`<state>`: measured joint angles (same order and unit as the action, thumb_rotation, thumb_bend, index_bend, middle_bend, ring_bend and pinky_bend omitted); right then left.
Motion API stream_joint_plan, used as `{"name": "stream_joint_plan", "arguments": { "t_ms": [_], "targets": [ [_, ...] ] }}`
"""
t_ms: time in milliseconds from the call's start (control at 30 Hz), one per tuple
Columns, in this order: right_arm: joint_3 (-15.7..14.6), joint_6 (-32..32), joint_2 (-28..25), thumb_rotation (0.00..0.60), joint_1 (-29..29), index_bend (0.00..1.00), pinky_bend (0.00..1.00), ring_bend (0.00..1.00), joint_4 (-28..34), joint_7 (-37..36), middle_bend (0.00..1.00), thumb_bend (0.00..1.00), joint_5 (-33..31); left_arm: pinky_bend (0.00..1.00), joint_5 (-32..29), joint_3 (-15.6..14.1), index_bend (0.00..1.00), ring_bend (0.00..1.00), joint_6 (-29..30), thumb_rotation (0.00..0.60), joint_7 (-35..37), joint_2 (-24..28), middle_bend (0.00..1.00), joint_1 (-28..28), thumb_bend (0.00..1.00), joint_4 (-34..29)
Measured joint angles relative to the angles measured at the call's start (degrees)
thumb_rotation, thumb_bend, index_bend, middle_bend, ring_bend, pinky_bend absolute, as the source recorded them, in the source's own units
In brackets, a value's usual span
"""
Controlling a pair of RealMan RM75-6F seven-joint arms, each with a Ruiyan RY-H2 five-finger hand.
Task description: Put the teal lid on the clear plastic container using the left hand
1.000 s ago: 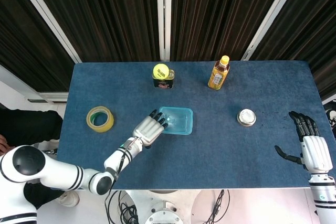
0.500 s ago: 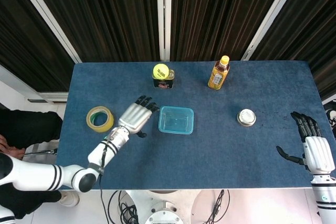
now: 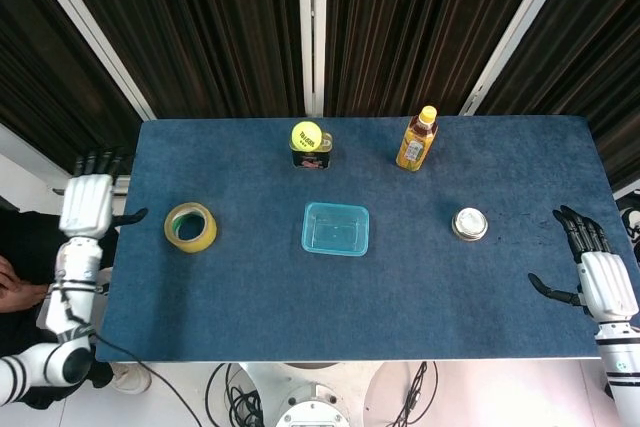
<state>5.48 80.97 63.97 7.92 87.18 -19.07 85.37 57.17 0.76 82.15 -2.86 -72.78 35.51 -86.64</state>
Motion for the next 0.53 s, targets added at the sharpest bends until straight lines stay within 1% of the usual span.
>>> {"name": "stream_joint_plan", "arguments": {
  "t_ms": [133,200,300,400,533],
  "targets": [
    [-0.5,2.4,1.3,0.600,-0.7,0.00,0.00,0.00,-0.5,1.4,0.00,0.13,1.4,0.01,4.3,-2.9,0.20,0.00,5.5,0.600,1.5,1.8,0.10,-7.4,0.04,-1.3],
    [-0.9,3.8,1.9,0.600,-1.4,0.00,0.00,0.00,-0.4,2.2,0.00,0.13,2.2,0.01,6.6,-4.2,0.20,0.00,8.7,0.600,1.5,2.4,0.10,-10.8,0.04,-3.0],
    [-1.4,5.8,2.7,0.600,-2.5,0.00,0.00,0.00,-0.5,3.2,0.00,0.13,2.8,0.01,9.9,-6.2,0.20,0.00,12.0,0.600,0.5,3.2,0.10,-14.9,0.04,-5.9],
    [-1.9,7.4,3.4,0.600,-3.8,0.00,0.00,0.00,-0.7,3.9,0.00,0.13,3.1,0.00,13.4,-7.7,0.20,0.00,13.4,0.600,-0.6,3.6,0.10,-17.2,0.04,-7.2],
    [-2.8,7.2,3.4,0.600,-4.3,0.00,0.00,0.00,-0.7,2.0,0.00,0.15,3.5,0.00,17.8,-8.6,0.20,0.00,15.1,0.600,-1.6,3.3,0.10,-19.8,0.04,-6.1]
  ]
}}
